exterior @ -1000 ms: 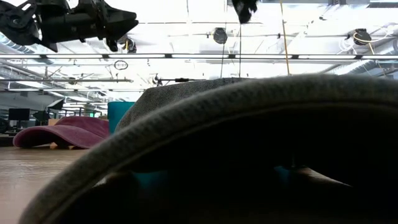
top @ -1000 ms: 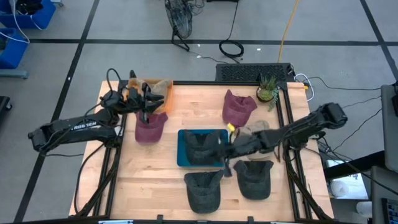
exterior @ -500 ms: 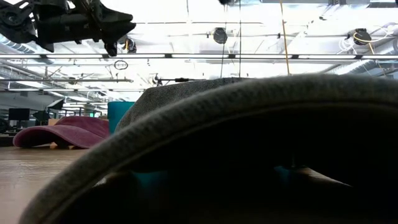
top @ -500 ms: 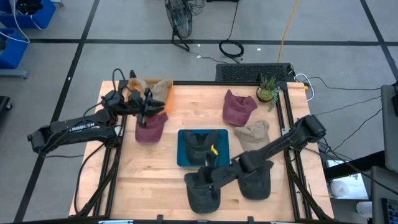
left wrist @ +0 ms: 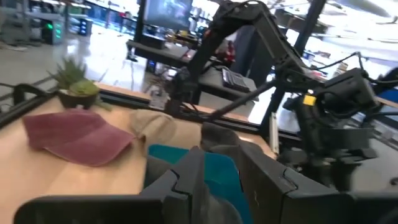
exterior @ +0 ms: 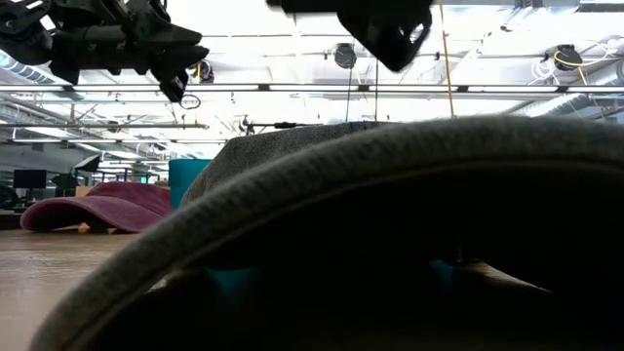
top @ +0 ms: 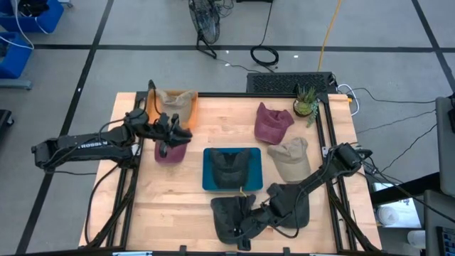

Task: Pick & Place hat
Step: Put the left black cap into the blue bin

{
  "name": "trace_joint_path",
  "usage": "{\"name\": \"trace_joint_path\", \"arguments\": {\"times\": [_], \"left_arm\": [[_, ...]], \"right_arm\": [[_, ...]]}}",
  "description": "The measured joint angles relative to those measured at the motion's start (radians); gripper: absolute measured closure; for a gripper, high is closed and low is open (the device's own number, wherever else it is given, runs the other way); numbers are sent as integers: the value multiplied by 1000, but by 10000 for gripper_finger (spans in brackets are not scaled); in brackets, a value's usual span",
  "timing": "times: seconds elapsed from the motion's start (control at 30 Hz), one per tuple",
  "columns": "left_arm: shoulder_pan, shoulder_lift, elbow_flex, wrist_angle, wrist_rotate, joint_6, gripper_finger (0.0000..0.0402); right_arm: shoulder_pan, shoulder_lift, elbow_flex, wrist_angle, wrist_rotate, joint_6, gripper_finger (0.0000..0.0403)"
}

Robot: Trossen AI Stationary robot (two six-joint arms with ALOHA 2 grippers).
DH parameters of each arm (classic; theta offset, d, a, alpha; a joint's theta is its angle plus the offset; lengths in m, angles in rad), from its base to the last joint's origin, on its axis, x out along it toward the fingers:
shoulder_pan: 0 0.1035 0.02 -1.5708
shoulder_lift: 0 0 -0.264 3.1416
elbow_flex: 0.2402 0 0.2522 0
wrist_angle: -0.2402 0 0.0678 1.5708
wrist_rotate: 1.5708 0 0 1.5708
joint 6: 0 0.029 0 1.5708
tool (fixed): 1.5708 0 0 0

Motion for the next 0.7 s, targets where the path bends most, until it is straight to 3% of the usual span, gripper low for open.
{"name": "trace_joint_path", "arguments": {"times": [0.17,0.47,0.7], "left_arm": [[-43,0,0,-33,0,29,300],[-75,0,0,-66,-8,55,300],[-76,0,0,-68,-10,61,300]], "right_arm": [[4,-2,0,-81,117,-25,273],[4,-2,-43,-134,112,47,273],[4,-2,-114,-50,112,115,273]]}}
